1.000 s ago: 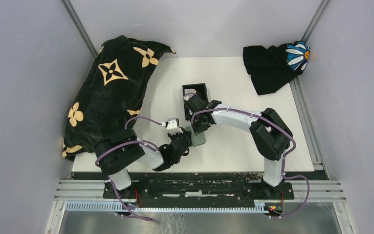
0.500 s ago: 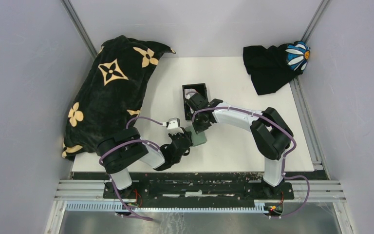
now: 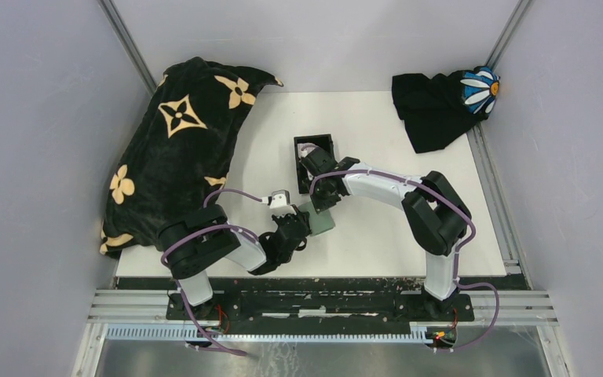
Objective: Put the credit cards into the card holder
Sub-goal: Close the card holder at the center of the board.
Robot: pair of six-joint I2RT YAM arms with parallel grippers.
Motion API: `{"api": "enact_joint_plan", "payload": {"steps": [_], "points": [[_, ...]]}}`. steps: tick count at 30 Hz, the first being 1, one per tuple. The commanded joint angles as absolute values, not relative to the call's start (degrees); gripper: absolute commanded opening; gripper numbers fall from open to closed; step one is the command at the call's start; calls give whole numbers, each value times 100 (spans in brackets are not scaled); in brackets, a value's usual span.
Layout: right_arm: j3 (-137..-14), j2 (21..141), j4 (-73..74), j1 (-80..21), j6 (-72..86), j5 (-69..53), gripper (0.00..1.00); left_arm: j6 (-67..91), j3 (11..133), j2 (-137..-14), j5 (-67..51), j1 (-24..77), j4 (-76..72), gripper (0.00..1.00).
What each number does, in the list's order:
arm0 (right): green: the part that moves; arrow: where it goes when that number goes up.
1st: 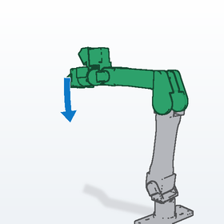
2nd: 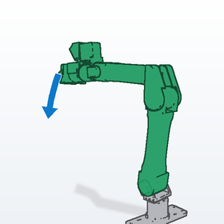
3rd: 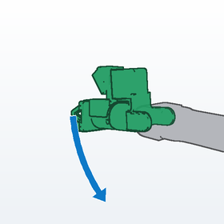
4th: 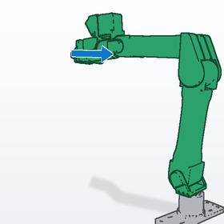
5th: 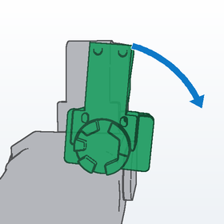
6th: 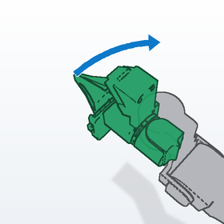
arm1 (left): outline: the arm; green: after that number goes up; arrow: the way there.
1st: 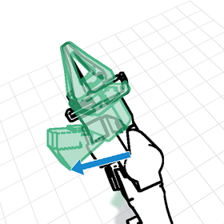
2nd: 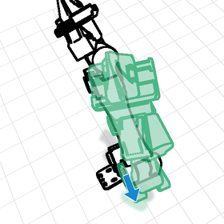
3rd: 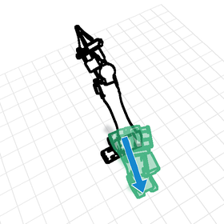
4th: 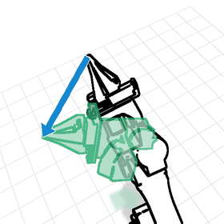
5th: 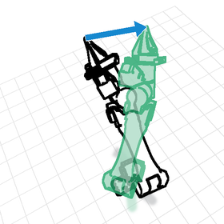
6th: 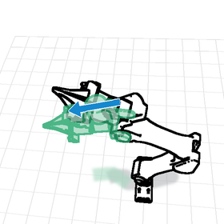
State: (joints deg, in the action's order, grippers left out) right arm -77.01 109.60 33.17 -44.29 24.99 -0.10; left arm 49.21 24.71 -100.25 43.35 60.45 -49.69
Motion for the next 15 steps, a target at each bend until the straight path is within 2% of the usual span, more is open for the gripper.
{"api": "enact_joint_plan", "payload": {"steps": [1,15], "points": [[-7878,11052,3140,-4394,2456,-83,2,5005,2563,-10134,4254,6039,-4898,13],[-7563,10798,3048,-4377,2514,-74,2,5010,2577,-10116,4276,6049,-4875,13]]}}
